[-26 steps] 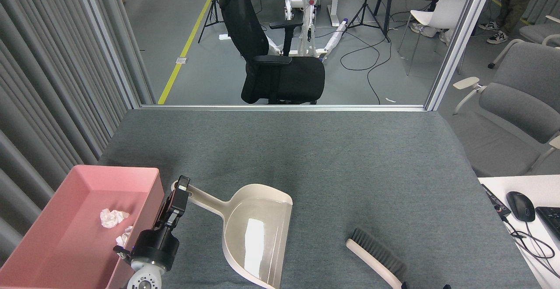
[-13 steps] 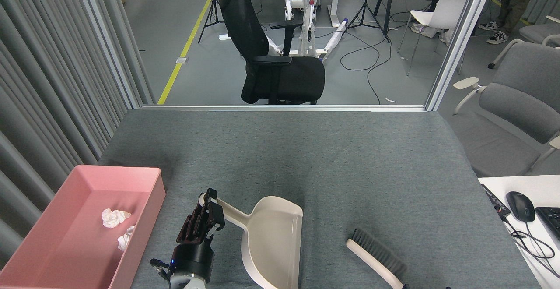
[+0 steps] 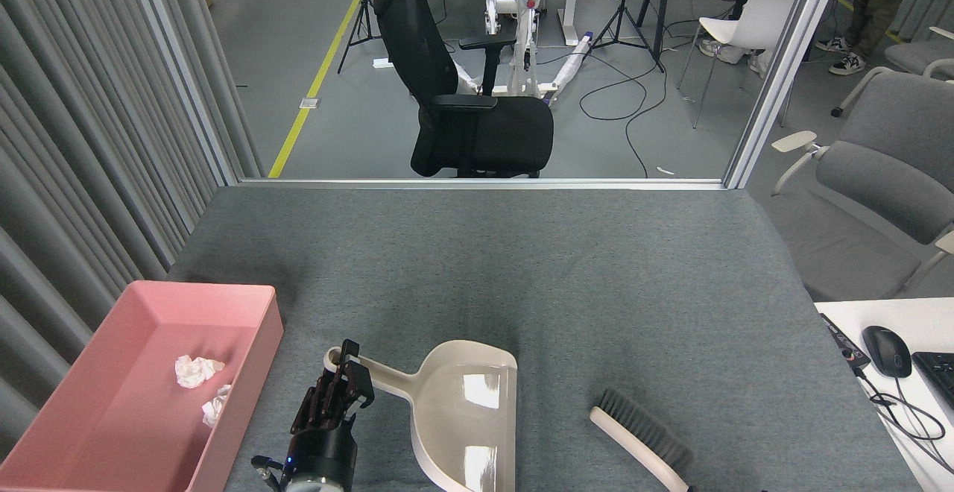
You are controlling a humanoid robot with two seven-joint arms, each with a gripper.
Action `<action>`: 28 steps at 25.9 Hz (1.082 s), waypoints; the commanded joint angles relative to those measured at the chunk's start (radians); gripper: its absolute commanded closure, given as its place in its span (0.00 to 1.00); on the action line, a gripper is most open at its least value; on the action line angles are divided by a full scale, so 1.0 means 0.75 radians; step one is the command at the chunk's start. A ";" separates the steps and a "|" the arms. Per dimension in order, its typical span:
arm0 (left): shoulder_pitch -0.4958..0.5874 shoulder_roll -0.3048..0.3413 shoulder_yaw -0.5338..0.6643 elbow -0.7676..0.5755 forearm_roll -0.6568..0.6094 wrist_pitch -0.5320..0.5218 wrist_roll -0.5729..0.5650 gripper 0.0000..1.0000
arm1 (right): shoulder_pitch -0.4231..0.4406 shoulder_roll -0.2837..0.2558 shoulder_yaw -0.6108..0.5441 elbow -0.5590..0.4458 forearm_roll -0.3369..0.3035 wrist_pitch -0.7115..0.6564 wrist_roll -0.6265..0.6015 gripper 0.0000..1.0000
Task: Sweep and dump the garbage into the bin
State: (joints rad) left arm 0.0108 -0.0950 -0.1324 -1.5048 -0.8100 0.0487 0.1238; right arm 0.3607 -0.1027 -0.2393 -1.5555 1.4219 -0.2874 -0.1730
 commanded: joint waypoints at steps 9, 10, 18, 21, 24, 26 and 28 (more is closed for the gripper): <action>0.057 0.116 0.001 -0.043 -0.241 -0.200 0.089 0.00 | 0.002 0.000 -0.010 0.000 -0.004 -0.001 -0.005 0.01; 0.059 0.129 0.001 -0.063 -0.321 -0.200 0.089 0.00 | 0.002 0.000 -0.010 0.000 -0.004 -0.001 -0.005 0.01; 0.121 0.360 0.044 -0.172 -0.879 -0.206 0.093 0.00 | 0.000 -0.002 -0.012 0.000 -0.004 -0.001 -0.005 0.01; 0.119 0.405 0.142 -0.176 -0.973 -0.202 0.107 0.00 | 0.000 0.000 -0.012 -0.002 -0.004 -0.001 -0.005 0.01; 0.116 0.427 0.199 -0.217 -0.971 -0.190 0.109 0.00 | 0.000 0.008 -0.012 -0.004 -0.004 0.003 -0.009 0.01; 0.118 0.429 0.207 -0.219 -0.975 -0.188 0.101 0.00 | -0.002 0.006 -0.012 -0.004 -0.004 0.005 -0.013 0.01; 0.125 0.423 0.207 -0.217 -0.980 -0.188 0.093 0.00 | -0.002 -0.002 -0.012 -0.012 -0.004 0.003 -0.015 0.01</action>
State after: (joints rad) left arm 0.0993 0.2206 0.0109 -1.6633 -1.5364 -0.0951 0.2024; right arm 0.3593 -0.0999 -0.2486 -1.5598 1.4189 -0.2856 -0.1822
